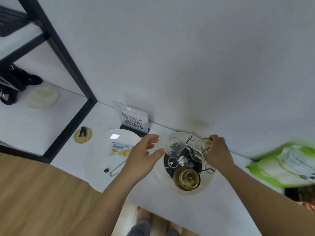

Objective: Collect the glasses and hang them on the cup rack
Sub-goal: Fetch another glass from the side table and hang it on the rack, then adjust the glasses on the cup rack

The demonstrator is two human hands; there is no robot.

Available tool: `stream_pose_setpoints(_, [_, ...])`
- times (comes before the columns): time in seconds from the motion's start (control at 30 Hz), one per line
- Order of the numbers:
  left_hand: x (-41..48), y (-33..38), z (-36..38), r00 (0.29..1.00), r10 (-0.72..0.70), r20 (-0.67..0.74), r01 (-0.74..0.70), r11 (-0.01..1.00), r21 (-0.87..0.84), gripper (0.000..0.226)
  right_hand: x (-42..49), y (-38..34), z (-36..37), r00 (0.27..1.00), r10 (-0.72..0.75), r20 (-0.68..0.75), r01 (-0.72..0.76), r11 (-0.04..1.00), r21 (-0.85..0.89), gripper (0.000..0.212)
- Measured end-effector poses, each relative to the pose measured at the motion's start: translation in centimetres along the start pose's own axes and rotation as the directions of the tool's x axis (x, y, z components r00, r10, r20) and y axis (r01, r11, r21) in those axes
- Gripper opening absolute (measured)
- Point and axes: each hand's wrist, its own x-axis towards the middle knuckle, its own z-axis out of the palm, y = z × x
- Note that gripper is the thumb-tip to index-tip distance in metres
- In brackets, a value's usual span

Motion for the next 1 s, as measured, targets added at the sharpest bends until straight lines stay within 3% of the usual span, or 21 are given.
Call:
stream_pose_setpoints(0.13, [0.9, -0.1, -0.7, 0.999, -0.012, 0.049, 0.011, 1.000, 0.005, 0.040, -0.2, 0.1, 0.1, 0.997, 0.057, 0.051, -0.056, 0.998, -0.025, 0.079])
stream_pose_setpoints(0.27, [2.0, 0.8, -0.8, 0.998, 0.022, 0.053, -0.021, 1.000, -0.012, 0.035, -0.7, 0.9, -0.9, 0.998, 0.035, 0.057, -0.041, 0.993, 0.109, 0.092])
stream_pose_setpoints(0.5, [2.8, 6.3, -1.2, 0.990, 0.136, 0.050, -0.130, 0.987, -0.097, 0.013, -2.5, -0.4, -9.8, 0.981, 0.034, -0.191, 0.062, 0.877, 0.476, 0.046])
stream_pose_setpoints(0.6, [2.7, 10.6, -1.2, 0.986, 0.131, 0.104, -0.104, 0.968, -0.227, 0.043, -3.5, -2.3, -14.7, 0.986, -0.026, -0.164, 0.133, 0.716, 0.686, 0.051])
stream_pose_setpoints(0.73, [2.0, 16.2, -1.8, 0.908, 0.257, 0.331, -0.023, 0.820, -0.572, 0.067, -5.8, -5.7, -20.3, 0.974, -0.228, -0.010, 0.091, 0.348, 0.933, 0.066])
stream_pose_setpoints(0.83, [1.1, 19.3, -2.4, 0.804, 0.309, 0.507, 0.133, 0.739, -0.661, 0.074, -7.4, -7.7, -23.0, 0.882, -0.465, 0.074, -0.017, 0.127, 0.992, 0.077])
stream_pose_setpoints(1.0, [-0.4, 22.2, -3.1, 0.602, 0.430, 0.673, 0.222, 0.719, -0.658, 0.079, -9.4, -10.2, -24.9, 0.677, -0.727, 0.115, -0.183, -0.015, 0.983, 0.078])
